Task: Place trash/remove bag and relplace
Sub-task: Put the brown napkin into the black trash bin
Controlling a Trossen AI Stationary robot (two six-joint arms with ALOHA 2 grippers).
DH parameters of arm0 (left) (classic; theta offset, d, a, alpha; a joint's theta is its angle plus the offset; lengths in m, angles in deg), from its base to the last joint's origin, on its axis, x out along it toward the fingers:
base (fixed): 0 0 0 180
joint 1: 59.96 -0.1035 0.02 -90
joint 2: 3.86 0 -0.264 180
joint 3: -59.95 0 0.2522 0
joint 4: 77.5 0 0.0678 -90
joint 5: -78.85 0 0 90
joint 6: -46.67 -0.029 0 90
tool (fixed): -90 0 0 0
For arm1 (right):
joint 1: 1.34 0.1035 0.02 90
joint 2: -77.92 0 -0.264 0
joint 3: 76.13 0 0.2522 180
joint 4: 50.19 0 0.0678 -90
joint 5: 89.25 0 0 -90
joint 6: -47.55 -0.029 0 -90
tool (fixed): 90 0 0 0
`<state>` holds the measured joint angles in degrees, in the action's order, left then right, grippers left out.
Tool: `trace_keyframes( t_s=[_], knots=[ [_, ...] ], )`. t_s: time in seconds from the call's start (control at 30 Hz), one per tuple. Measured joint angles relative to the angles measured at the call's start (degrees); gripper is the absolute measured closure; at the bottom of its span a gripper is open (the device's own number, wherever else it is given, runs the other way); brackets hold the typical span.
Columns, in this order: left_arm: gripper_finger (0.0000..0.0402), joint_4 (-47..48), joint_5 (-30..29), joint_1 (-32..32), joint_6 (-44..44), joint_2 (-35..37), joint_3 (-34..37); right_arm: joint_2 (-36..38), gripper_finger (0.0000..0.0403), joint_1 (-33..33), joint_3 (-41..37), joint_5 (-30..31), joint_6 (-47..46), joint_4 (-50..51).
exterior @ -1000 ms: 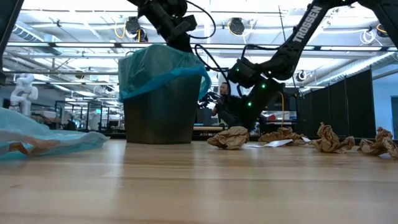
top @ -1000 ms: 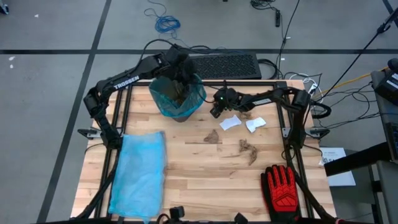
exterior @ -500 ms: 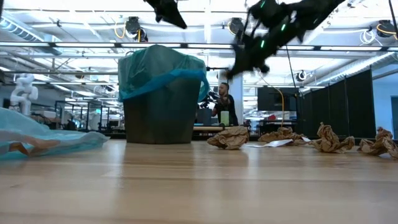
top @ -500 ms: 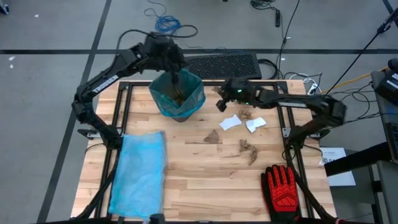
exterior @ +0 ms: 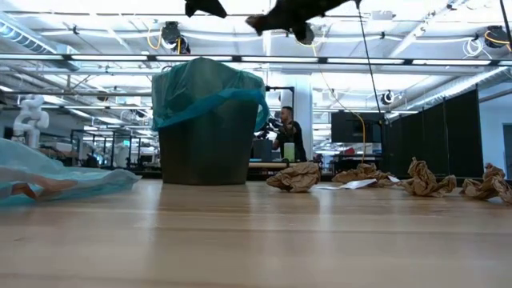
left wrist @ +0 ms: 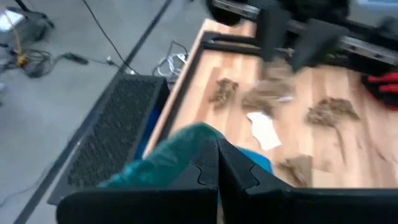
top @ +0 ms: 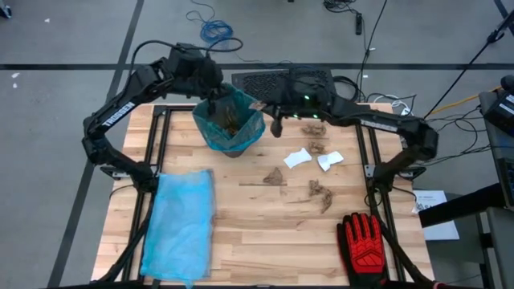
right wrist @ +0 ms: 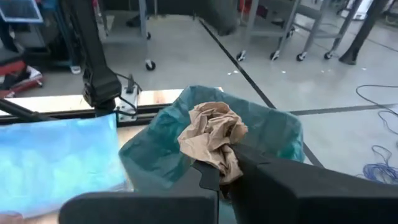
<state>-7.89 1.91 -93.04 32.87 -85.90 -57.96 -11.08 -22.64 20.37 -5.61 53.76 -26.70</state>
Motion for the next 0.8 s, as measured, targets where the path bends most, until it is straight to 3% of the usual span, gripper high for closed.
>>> trace_keyframes(
  t_s=[0.17,0.33,0.63,0.8],
  knots=[
    [0.0401,0.53,-1.33,1.77,1.33,3.85,0.48,-6.98,0.0398,-0.53,7.27,0.29,0.45,3.52],
    [0.0401,-1.15,-4.26,2.14,2.58,9.36,4.96,-11.94,0.0363,-0.83,11.94,0.28,0.53,6.78],
    [0.0401,-11.32,-4.76,2.14,5.97,17.44,21.39,-16.21,0.0239,-0.83,15.49,0.29,0.59,4.62],
    [0.0401,-20.55,-4.7,2.31,7.69,21.15,30.98,-16.19,0.0224,-0.97,15.49,0.05,-1.49,4.3]
  ],
)
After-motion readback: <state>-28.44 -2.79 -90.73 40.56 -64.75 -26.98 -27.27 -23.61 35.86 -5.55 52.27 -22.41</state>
